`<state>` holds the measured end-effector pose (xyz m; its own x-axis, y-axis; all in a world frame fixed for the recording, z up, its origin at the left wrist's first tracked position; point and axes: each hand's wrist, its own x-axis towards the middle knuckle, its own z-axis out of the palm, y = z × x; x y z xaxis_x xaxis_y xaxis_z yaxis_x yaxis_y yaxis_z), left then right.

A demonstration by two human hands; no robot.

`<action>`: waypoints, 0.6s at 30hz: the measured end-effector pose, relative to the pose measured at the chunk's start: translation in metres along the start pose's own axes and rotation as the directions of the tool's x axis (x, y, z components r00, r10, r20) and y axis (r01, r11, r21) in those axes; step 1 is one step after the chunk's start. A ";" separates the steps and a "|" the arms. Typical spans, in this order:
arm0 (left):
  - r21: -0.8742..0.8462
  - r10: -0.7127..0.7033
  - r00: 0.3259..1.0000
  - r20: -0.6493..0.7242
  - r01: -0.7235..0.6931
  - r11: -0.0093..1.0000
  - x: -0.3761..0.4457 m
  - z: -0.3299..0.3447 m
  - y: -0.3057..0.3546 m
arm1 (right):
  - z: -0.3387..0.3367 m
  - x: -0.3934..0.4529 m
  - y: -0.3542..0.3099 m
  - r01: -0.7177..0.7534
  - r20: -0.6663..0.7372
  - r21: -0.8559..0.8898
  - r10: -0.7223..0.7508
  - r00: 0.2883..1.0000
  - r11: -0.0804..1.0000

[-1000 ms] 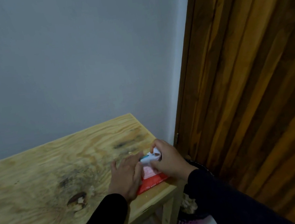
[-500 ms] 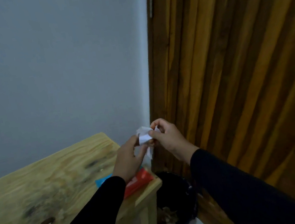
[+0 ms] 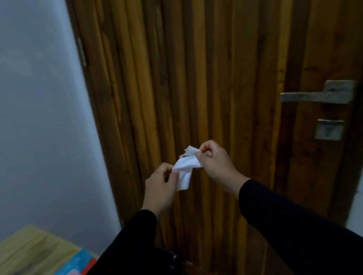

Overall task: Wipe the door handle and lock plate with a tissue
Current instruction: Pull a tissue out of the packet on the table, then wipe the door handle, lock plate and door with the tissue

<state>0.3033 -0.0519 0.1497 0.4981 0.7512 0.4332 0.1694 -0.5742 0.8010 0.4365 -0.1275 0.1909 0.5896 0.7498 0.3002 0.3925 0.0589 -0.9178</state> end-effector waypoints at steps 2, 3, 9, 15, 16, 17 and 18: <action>-0.025 -0.001 1.000 0.018 0.001 1.000 0.011 0.022 0.013 | -0.025 0.004 0.006 0.028 -0.063 -0.033 -0.031 0.998 0.999; -0.029 0.001 0.999 0.033 0.000 1.000 0.017 0.034 0.019 | -0.038 0.005 0.009 0.038 -0.093 -0.034 -0.041 0.995 0.999; -0.133 -0.090 0.985 0.144 0.110 0.985 0.054 0.103 0.052 | -0.111 0.004 0.029 0.061 -0.104 -0.045 -0.066 0.992 0.997; -0.333 -0.158 0.936 0.313 0.264 0.905 0.083 0.160 0.089 | -0.164 0.009 0.045 0.106 -0.057 -0.240 -0.123 0.991 0.965; -0.365 -0.144 0.930 0.338 0.271 0.891 0.086 0.167 0.093 | -0.169 0.010 0.047 0.106 -0.075 -0.253 -0.129 0.989 0.962; -0.391 -0.130 0.922 0.364 0.278 0.877 0.091 0.177 0.102 | -0.179 0.012 0.049 0.109 -0.099 -0.290 -0.143 0.985 0.951; -0.410 -0.123 0.916 0.381 0.287 0.866 0.093 0.180 0.107 | -0.183 0.012 0.050 0.117 -0.106 -0.338 -0.161 0.981 0.934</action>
<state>0.5209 -0.1022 0.2010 0.7593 0.6353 0.1408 -0.0591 -0.1481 0.9872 0.5925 -0.2359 0.1963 0.5900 0.6567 0.4697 0.6740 -0.0803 -0.7343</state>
